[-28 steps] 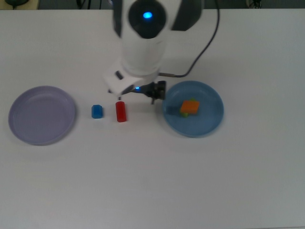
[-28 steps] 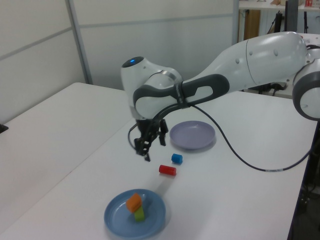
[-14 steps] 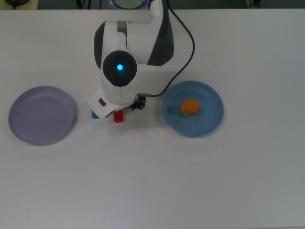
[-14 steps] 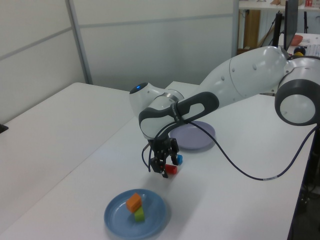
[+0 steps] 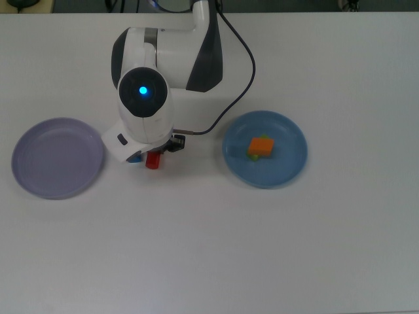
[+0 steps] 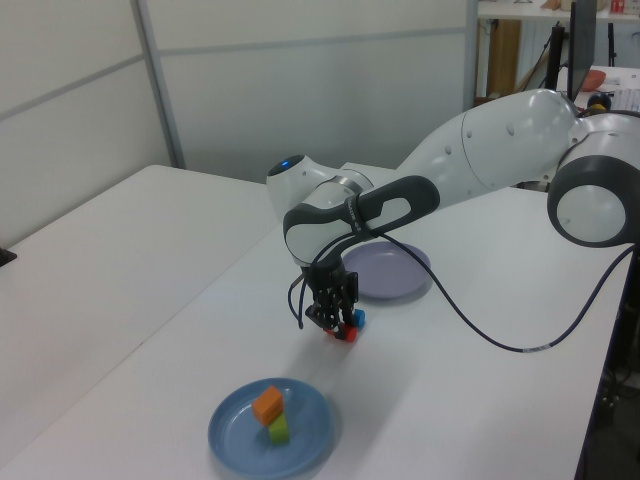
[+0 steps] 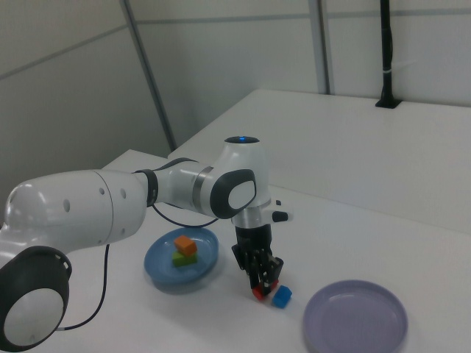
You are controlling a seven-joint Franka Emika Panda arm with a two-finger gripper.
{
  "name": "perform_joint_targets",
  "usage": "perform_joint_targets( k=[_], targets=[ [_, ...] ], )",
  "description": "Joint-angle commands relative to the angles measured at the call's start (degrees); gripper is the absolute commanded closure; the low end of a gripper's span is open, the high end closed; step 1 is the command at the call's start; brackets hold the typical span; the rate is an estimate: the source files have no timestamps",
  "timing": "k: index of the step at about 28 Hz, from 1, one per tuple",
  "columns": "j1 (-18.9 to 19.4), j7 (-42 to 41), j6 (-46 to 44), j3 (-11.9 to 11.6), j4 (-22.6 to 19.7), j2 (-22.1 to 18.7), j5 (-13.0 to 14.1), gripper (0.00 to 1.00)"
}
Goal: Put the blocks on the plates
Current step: 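Carry the red cylinder to the lavender plate and release it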
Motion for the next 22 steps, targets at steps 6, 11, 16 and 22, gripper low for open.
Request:
perform_joint_targets(
  k=[6, 11, 16, 22],
  targets=[
    [-1.57, -1.93, 0.48, 0.16, -0.59, -3.65, 0.31, 1.0],
    [-3.24, -1.85, -0.05, 0.08, 0.99, -5.32, 0.4, 1.0],
    [-7.63, -5.7, 0.3, 0.08, 1.35, -5.06, 0.22, 1.0],
    [-15.01, -11.06, 0.65, 0.16, 1.35, -4.01, 0.31, 1.0]
  ],
)
